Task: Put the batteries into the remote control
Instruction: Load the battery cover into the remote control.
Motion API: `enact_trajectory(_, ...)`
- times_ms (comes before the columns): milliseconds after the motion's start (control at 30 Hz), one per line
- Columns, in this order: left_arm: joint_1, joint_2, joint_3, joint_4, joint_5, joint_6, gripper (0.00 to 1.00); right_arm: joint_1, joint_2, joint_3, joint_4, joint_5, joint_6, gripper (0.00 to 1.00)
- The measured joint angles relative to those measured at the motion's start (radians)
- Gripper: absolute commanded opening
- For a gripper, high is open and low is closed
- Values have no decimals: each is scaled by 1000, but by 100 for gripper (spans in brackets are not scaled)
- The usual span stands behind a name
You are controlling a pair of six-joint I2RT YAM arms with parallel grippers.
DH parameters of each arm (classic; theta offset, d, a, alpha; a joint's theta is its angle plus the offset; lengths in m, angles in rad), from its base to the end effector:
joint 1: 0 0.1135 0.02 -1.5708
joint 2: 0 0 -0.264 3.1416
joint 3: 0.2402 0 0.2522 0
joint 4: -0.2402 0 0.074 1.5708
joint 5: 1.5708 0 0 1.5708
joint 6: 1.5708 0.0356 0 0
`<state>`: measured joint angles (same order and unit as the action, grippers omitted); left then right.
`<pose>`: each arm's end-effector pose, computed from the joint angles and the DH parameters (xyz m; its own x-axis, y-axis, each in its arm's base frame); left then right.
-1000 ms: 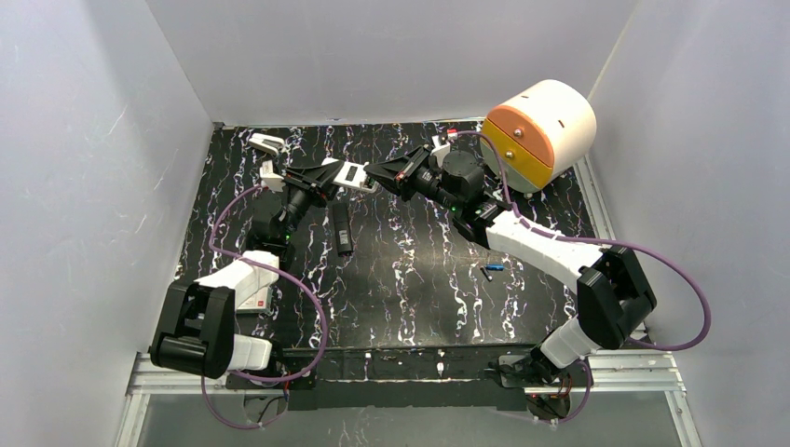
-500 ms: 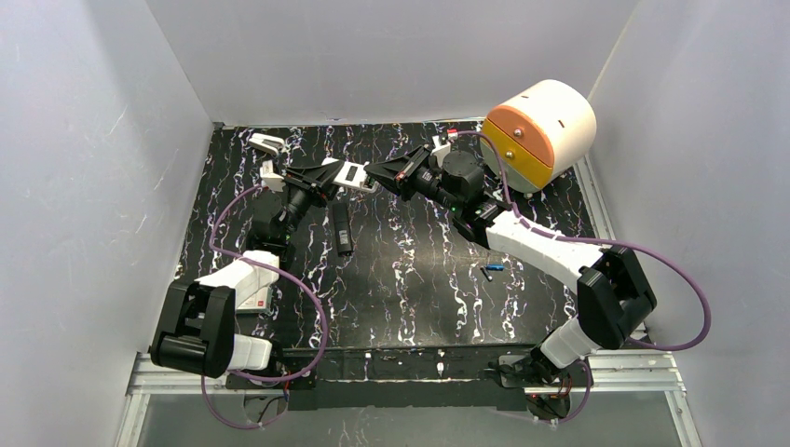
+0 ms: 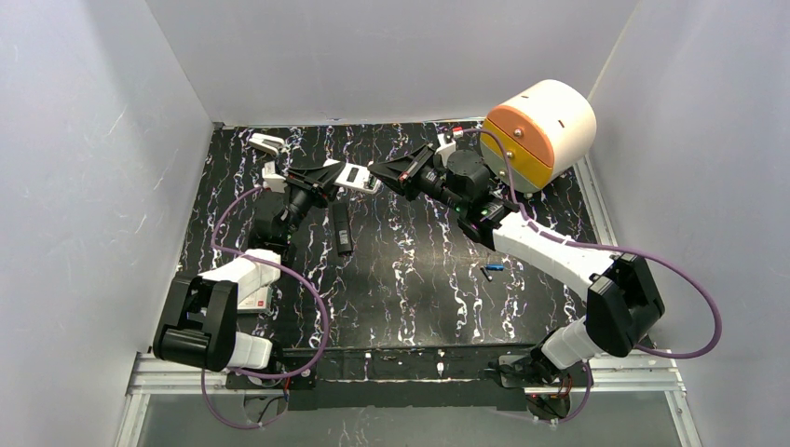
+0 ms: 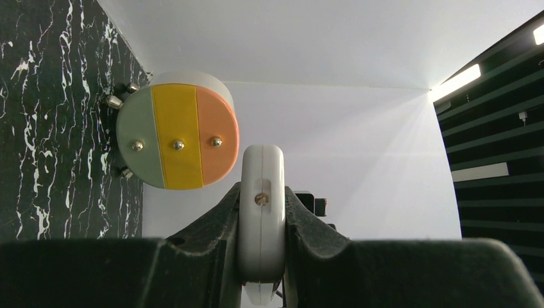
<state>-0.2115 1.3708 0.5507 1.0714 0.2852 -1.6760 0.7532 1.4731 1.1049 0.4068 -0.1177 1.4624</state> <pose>0.2749 -0.0693 0.2609 -0.4908 -0.8707 0.0321 0.1926 -0.1444 -0.9706 0.2551 0.2449 0.3483 -0.7573 0.6433 -0.1126 -0.1107 0.0434 0.9929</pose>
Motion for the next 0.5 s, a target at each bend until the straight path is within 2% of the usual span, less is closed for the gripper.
enact_trajectory(500,0,0,0,5,32,-12,0,0,24,0,39,-1,6,1)
